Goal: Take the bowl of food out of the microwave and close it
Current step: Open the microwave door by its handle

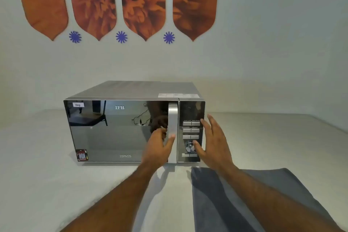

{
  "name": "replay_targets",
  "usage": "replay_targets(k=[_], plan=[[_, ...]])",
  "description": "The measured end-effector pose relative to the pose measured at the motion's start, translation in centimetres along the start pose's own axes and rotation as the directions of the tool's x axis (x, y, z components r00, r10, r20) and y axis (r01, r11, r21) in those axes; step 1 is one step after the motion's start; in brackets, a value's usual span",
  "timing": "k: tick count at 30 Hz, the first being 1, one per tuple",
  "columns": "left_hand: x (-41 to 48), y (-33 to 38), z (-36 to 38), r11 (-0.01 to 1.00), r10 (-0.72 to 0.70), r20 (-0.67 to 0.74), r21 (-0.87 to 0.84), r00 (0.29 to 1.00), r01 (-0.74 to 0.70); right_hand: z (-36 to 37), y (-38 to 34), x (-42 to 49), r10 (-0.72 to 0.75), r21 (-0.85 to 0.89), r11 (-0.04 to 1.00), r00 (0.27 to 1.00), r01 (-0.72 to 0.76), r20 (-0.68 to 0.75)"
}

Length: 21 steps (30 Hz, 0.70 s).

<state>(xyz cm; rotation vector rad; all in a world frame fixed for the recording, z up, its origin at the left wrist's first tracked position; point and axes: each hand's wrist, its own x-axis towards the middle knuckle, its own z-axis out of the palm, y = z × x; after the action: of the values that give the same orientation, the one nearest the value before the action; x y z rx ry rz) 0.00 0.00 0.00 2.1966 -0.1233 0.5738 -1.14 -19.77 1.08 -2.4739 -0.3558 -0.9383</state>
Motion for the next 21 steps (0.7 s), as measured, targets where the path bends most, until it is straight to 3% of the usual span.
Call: replay_targets(k=[3,6,21], plan=[[1.1,2.0,0.7,0.913,-0.156,0.072,-0.371,0.985,0.172,0.1,-0.4,2.2,0.011,0.102,0.995,0.999,-0.006,-0.051],[1.8,3.5,1.2,0.778,-0.251,0.173,-0.549,0.952,0.305,0.6,-0.9,4.3,0.0,0.138,0.99,0.997,0.012,-0.081],[2.0,3.2,2.7,0.761,-0.237,0.128,-0.592,0.963,0.266,1.8,-0.5,7.3,-0.005,0.178,0.983,0.986,0.035,-0.165]])
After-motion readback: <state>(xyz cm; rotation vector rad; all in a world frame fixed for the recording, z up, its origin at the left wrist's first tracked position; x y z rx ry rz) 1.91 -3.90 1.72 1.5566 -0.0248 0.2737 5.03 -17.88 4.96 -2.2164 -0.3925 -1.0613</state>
